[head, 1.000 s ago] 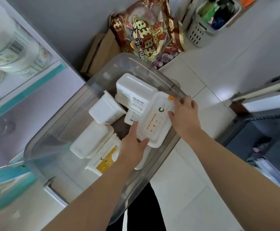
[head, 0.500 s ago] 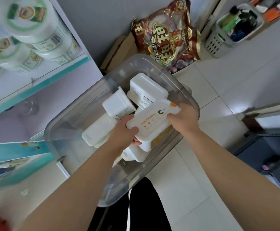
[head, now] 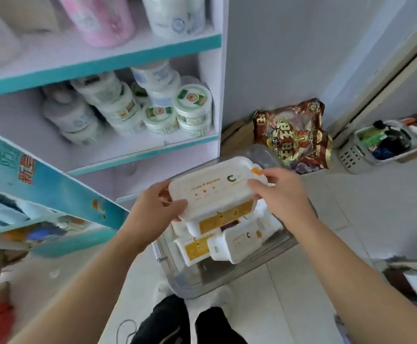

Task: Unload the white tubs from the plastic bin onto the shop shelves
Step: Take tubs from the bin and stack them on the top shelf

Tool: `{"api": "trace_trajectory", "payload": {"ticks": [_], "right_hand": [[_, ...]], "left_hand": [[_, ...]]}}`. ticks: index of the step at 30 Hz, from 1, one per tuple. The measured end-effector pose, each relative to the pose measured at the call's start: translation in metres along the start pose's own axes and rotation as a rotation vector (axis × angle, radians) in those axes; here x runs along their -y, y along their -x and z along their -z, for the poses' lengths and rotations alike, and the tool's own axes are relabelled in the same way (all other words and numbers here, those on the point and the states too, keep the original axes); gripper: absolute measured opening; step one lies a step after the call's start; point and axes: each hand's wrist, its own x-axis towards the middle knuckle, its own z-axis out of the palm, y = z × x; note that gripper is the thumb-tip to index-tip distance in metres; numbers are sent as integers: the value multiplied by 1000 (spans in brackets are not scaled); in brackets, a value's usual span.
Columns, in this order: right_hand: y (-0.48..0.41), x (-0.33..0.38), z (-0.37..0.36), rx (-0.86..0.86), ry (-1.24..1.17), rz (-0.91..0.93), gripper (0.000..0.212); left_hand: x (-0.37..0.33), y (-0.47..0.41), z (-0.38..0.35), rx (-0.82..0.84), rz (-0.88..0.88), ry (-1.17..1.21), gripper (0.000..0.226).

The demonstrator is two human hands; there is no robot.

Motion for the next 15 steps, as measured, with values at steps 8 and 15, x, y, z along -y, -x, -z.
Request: {"api": "trace_trajectory", "payload": {"ticks": [8,15], "right_hand": [[49,133,-51,128,-78,273,18],[120,242,-141,136,-108,530,19]], "left_hand": [[-16,73,127,-265,-222,-32,54],[16,139,259,-484,-324,134,64]]}}
